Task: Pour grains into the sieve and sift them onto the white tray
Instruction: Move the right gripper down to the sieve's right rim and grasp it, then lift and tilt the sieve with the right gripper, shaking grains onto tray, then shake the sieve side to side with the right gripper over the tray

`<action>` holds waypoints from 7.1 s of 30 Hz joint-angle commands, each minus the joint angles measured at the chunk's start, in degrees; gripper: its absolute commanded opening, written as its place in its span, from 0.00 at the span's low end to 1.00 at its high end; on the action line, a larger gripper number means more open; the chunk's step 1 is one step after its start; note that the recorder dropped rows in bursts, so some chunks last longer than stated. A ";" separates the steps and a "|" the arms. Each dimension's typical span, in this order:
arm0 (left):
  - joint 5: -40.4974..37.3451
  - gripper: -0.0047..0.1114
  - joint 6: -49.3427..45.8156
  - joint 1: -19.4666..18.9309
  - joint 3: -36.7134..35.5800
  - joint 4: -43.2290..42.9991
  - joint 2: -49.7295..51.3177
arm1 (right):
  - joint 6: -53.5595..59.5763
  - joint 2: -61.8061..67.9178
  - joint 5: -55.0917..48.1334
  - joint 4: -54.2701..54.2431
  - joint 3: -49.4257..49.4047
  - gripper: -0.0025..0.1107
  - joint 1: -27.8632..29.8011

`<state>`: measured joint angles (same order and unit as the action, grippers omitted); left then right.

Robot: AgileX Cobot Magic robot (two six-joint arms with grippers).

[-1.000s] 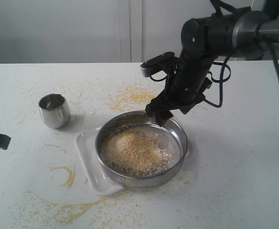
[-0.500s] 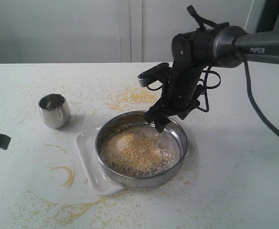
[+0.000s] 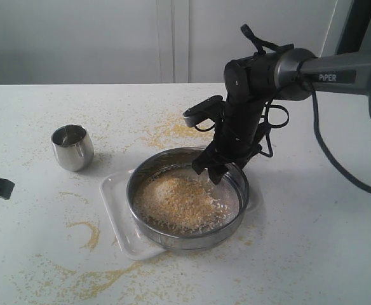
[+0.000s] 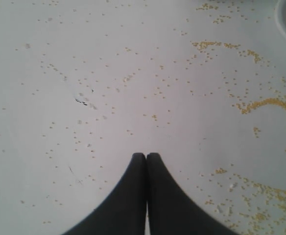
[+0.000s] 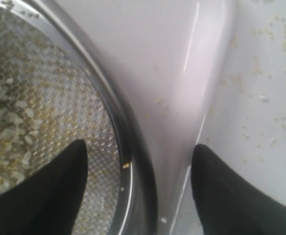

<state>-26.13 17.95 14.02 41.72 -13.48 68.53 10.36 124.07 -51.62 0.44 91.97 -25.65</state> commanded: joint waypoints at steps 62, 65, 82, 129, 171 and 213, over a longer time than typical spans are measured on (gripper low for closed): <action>-0.43 0.04 0.00 -0.15 -0.37 -0.27 -0.57 | 13.14 -6.44 -2.86 -20.81 3.27 0.02 3.96; -0.43 0.04 0.00 -0.15 -0.37 -0.27 -0.57 | 3.32 -6.44 -0.80 -13.82 3.27 0.02 5.35; -0.43 0.04 0.00 -0.15 -0.37 -0.27 -0.57 | -6.78 -6.05 -1.46 -14.62 2.50 0.02 8.80; -0.45 0.04 0.00 -0.15 -0.37 -0.27 -0.57 | -4.09 -6.84 -3.83 -20.03 1.77 0.02 9.08; -0.45 0.04 0.00 -0.15 -0.37 -0.27 -0.57 | 4.94 -8.07 -0.68 -15.23 0.48 0.02 7.94; -0.35 0.04 0.00 -0.15 -0.37 -0.27 -0.57 | 5.20 -8.52 1.53 -18.90 -1.46 0.02 5.88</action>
<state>-26.13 17.95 14.02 41.72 -13.48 68.53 6.09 116.44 -50.75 -10.71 90.09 -19.56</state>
